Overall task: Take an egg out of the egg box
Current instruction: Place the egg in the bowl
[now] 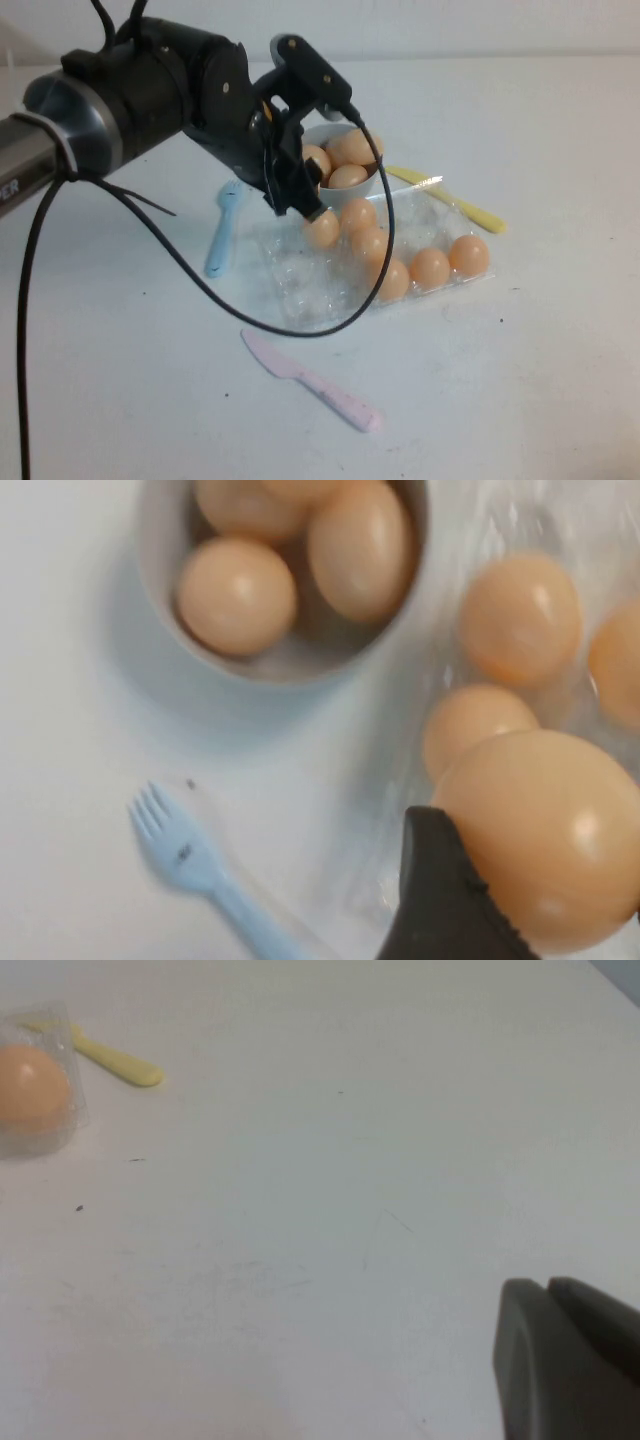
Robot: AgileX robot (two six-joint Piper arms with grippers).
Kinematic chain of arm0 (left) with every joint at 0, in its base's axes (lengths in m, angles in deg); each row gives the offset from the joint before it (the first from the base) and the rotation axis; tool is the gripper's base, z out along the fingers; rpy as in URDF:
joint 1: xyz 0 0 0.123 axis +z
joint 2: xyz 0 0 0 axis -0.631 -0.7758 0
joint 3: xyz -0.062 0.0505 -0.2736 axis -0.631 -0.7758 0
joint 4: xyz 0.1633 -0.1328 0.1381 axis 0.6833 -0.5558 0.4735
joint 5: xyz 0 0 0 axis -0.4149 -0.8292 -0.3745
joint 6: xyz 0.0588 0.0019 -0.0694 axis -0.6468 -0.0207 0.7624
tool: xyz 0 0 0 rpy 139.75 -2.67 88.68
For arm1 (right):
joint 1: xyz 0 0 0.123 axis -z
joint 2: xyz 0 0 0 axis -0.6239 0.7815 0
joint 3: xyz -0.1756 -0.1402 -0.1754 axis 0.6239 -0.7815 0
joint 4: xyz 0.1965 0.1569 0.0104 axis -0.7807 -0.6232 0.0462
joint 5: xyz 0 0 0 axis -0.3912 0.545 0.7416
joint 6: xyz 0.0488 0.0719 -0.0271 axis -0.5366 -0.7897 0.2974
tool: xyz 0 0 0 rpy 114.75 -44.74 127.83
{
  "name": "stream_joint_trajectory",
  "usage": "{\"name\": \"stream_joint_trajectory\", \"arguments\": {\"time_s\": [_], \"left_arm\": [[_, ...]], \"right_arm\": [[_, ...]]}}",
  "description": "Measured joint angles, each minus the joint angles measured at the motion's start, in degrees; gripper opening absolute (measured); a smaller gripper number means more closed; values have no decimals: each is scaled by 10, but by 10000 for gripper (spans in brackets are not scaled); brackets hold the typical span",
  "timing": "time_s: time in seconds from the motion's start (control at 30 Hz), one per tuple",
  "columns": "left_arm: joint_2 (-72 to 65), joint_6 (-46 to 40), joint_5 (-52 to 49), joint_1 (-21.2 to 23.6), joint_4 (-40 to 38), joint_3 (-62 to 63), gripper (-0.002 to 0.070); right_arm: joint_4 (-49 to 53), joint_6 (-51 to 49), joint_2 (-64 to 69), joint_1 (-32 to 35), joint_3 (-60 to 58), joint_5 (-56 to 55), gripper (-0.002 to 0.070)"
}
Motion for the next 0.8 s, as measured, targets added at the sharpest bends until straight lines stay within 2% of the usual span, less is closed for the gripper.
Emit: {"name": "stream_joint_trajectory", "arguments": {"time_s": [0.17, 0.43, 0.57, 0.8], "left_arm": [[-23, 48, 72, 4, 1, 66, 334], [-146, 95, 132, 15, 1, 166, 333], [-192, 98, 165, 17, 1, 179, 333], [-219, 99, 165, 36, -3, 181, 349]], "right_arm": [[0, 0, 0, 0, 0, 0, -17], [0, 0, 0, 0, 0, 0, -16], [0, 0, 0, 0, 0, 0, -17], [0, 0, 0, 0, 0, 0, -17]]}}
